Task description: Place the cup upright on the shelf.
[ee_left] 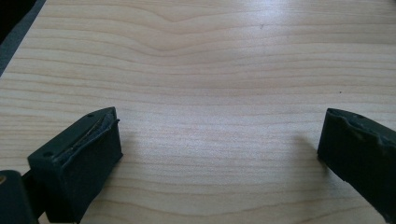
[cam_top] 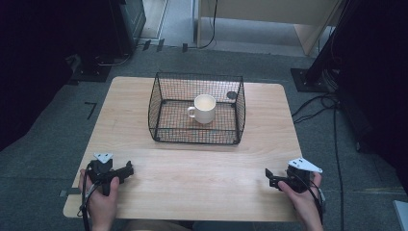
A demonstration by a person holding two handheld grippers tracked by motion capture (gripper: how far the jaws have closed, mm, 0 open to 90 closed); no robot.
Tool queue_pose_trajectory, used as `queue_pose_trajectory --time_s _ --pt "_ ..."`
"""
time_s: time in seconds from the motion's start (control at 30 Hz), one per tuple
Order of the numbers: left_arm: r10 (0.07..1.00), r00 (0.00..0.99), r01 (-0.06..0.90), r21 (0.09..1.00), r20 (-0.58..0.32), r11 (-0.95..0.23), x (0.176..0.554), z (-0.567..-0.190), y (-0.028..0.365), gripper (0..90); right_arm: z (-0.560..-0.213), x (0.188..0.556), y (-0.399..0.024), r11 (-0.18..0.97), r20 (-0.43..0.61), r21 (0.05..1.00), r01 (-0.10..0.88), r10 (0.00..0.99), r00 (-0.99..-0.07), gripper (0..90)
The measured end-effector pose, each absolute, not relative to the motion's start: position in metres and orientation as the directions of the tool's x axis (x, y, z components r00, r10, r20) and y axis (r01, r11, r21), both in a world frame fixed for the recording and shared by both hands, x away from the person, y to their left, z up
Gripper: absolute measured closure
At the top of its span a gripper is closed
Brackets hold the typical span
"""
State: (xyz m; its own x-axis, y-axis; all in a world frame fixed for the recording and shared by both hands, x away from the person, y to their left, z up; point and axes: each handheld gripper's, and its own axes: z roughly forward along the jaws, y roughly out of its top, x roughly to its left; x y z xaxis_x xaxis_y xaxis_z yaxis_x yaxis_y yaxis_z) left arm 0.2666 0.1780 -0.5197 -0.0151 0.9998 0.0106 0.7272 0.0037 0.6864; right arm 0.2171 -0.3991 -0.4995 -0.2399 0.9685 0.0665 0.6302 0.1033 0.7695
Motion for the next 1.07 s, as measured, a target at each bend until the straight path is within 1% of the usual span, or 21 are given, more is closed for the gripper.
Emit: queue_pose_trajectory --time_s 0.1,0.3,0.5,1.07 --pt "1.000 -0.015 0.727 0.686 0.010 0.004 0.267 -0.520 0.178 0.0 -0.506 0.214 -0.408 0.078 0.083 0.759 0.646 0.973 -0.216 0.6" --pt "1.000 -0.015 0.727 0.686 0.011 0.004 0.267 -0.520 0.178 0.0 -0.520 0.209 -0.419 0.059 0.075 0.734 0.677 0.983 -0.168 0.7" --pt "1.000 -0.016 0.727 0.686 0.010 0.005 0.267 -0.520 0.178 0.0 -0.527 0.206 -0.425 0.064 0.032 0.714 0.697 0.992 -0.124 0.9" --pt "1.000 -0.015 0.728 0.686 0.010 0.004 0.267 -0.520 0.178 0.0 -0.527 0.204 -0.427 0.056 0.026 0.713 0.699 0.994 -0.106 0.8"
